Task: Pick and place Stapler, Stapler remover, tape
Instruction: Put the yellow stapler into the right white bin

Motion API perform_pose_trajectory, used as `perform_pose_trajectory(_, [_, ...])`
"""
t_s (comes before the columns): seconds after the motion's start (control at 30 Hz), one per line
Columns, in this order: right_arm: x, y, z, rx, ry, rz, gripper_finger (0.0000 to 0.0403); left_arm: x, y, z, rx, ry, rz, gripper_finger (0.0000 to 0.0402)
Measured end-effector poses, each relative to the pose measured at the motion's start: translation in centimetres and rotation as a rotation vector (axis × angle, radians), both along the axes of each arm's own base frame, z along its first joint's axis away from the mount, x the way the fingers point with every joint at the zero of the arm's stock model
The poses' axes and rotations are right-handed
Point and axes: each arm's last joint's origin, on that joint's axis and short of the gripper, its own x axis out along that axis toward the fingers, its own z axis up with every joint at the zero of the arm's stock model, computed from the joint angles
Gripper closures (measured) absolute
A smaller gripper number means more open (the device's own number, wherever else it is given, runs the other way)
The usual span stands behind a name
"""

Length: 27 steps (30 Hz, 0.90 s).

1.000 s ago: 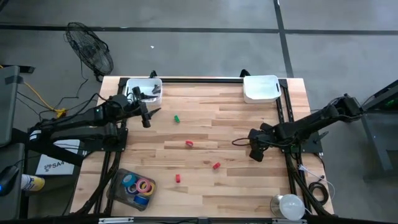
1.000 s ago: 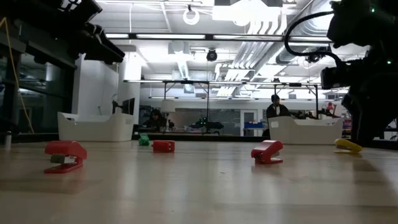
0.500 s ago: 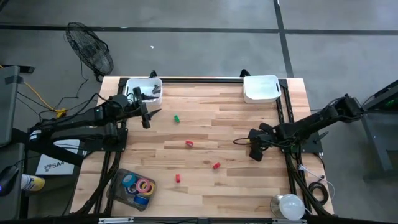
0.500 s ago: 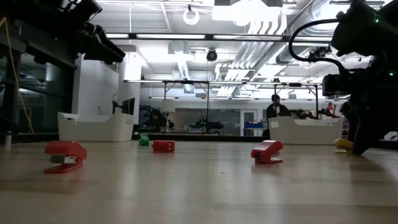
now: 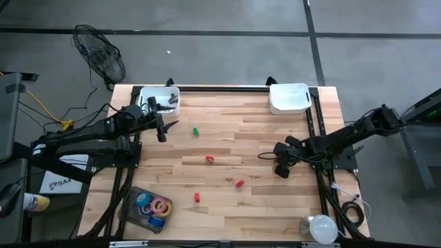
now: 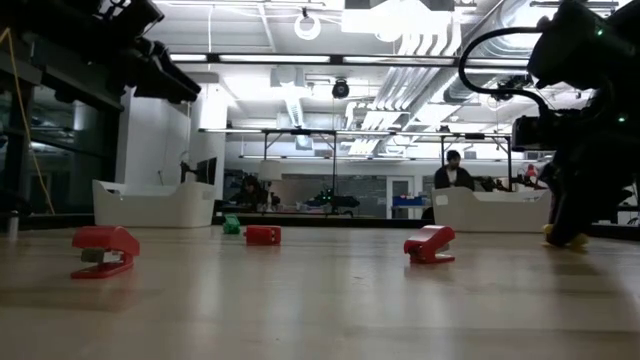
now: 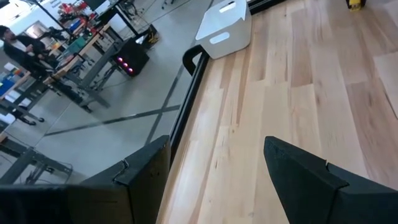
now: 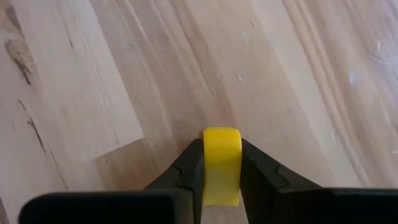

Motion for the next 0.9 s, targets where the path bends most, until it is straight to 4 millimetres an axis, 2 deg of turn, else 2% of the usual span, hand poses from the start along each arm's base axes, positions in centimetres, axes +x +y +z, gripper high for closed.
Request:
perform_pose_trajectory(0.2, [0.0,0.0,0.0,0.001,-0.005,-0.022,0.0338,0.0,0.0,-0.1,-0.002,0.010,0.003,0.0147])
perform_pose_trajectory(0.5, [0.4,-0.9,0.4,-0.063,-0.057,-0.159,0.0338,0.0,0.0,-0.1,-0.002,0.009,0.003,0.0147])
perform_pose_trajectory(0.67, [1.7,-2.2,2.1,-0.140,-0.109,-0.243,0.0338,0.0,0.0,-0.1,-0.003,0.009,0.002,0.0147])
perform_pose_trajectory(0.9, [2.9,-5.3,5.2,-0.325,-0.084,-0.370,0.0338,0.0,0.0,-0.1,-0.003,0.009,0.002,0.0147])
